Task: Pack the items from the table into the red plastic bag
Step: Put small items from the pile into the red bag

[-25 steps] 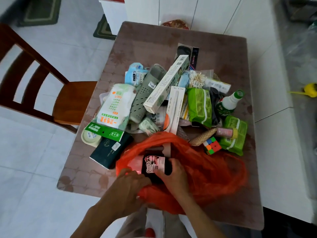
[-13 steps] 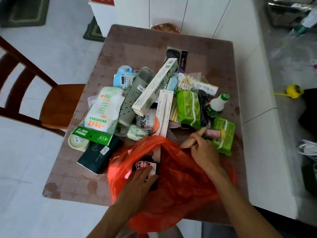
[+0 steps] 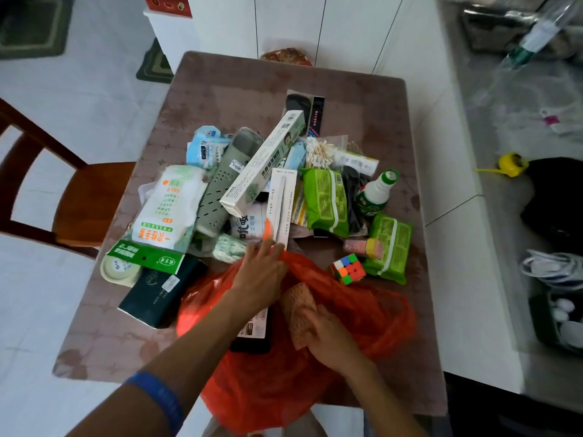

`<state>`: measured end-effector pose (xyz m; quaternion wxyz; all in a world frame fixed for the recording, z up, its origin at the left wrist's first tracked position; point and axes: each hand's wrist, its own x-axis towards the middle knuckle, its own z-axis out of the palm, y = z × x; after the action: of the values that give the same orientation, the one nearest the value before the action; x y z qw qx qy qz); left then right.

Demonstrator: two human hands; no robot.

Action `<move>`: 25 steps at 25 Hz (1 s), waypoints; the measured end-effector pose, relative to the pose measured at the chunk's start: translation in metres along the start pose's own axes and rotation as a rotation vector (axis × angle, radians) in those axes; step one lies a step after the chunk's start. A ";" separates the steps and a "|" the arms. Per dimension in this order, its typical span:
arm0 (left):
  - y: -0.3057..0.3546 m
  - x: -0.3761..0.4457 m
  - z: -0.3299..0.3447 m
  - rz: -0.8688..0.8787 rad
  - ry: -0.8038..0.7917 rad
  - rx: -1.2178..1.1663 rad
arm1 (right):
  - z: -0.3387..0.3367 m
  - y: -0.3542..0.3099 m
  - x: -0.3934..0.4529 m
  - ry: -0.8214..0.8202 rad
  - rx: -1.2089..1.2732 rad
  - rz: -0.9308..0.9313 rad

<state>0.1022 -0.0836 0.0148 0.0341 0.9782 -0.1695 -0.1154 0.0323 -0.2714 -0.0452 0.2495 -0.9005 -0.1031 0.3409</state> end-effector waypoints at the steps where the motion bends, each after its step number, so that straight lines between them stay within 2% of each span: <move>1: 0.000 0.008 -0.005 0.024 -0.013 -0.061 | 0.003 0.001 0.006 0.037 -0.136 0.006; 3: -0.002 0.018 -0.018 0.093 0.158 -0.229 | 0.000 0.000 0.015 0.034 -0.305 0.060; 5: -0.006 0.016 -0.029 0.120 0.347 -0.339 | -0.009 -0.011 0.016 0.073 -0.325 0.103; 6: -0.009 0.011 -0.029 0.099 0.386 -0.365 | -0.015 -0.018 0.011 0.207 -0.300 0.056; 9: -0.016 -0.010 -0.016 0.070 0.361 -0.356 | -0.047 -0.022 -0.010 0.801 -0.083 -0.098; 10: -0.019 -0.017 -0.008 0.069 0.344 -0.348 | -0.062 -0.015 -0.010 0.938 0.015 -0.055; 11: -0.020 -0.025 0.001 0.077 0.312 -0.348 | -0.076 -0.004 -0.003 0.986 0.131 0.035; 12: -0.020 -0.033 0.010 0.088 0.267 -0.360 | -0.088 0.008 0.010 0.943 0.236 0.131; 13: -0.019 -0.041 0.019 0.099 0.211 -0.374 | -0.095 0.017 0.025 0.808 0.271 0.224; 15: -0.016 -0.057 0.033 0.112 0.121 -0.376 | -0.091 0.023 0.047 0.509 0.096 0.335; 16: -0.014 -0.064 0.036 0.109 0.099 -0.368 | -0.085 0.024 0.055 0.452 -0.010 0.352; 18: -0.011 -0.073 0.038 0.100 0.113 -0.368 | -0.076 0.026 0.064 0.466 -0.084 0.347; 22: -0.010 -0.092 0.041 0.108 0.200 -0.342 | -0.071 0.026 0.062 0.584 -0.023 0.359; 25: -0.012 -0.096 0.047 0.050 0.209 -0.350 | -0.079 0.016 0.030 0.803 0.328 0.238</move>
<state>0.0068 -0.0406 -0.0113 0.2239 0.9594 -0.1668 -0.0399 0.1078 -0.3041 -0.0194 0.3682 -0.9156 0.1618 0.0025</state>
